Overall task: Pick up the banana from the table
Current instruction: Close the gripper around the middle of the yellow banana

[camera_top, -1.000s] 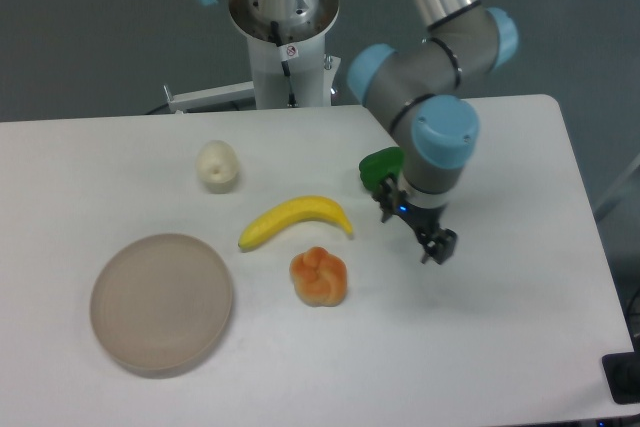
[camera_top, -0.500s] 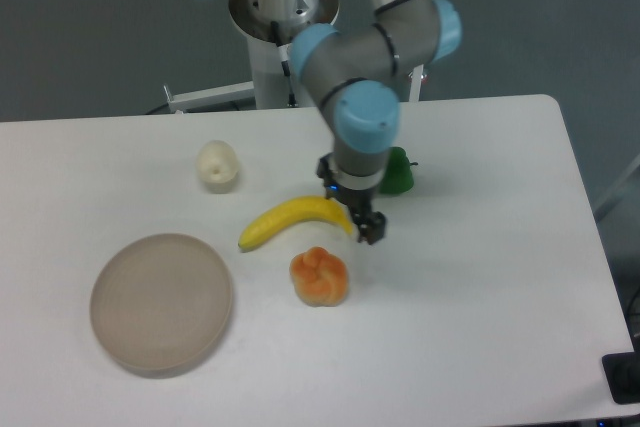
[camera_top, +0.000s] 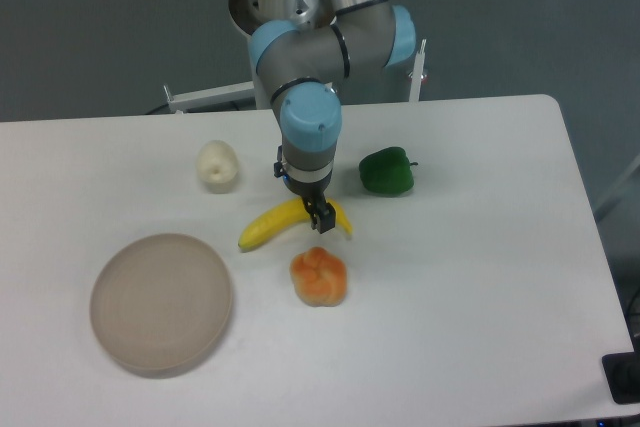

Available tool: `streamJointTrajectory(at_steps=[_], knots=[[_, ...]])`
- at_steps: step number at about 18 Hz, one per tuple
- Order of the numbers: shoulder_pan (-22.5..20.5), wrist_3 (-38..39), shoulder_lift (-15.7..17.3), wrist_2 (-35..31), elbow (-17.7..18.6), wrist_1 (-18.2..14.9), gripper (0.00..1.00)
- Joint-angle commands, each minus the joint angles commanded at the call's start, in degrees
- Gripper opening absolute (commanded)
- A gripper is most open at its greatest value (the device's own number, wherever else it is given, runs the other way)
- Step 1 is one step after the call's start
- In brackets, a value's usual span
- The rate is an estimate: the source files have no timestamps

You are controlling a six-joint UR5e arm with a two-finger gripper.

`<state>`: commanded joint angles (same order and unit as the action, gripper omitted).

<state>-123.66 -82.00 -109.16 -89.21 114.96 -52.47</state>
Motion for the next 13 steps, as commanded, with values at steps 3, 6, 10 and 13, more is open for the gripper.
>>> streamJointTrajectory(at_steps=[3,6,10,13], knots=[[0.0,0.0,-0.1,0.2,0.1,0.0,0.86],[0.0,0.5,-0.2,0.3,0.4,0.2,0.38],[-0.1,1.1,0.0,0.6,-0.3,0.3,0.14],[-0.4,0.9,0.8,1.1,-1.0,0.1,0.07]])
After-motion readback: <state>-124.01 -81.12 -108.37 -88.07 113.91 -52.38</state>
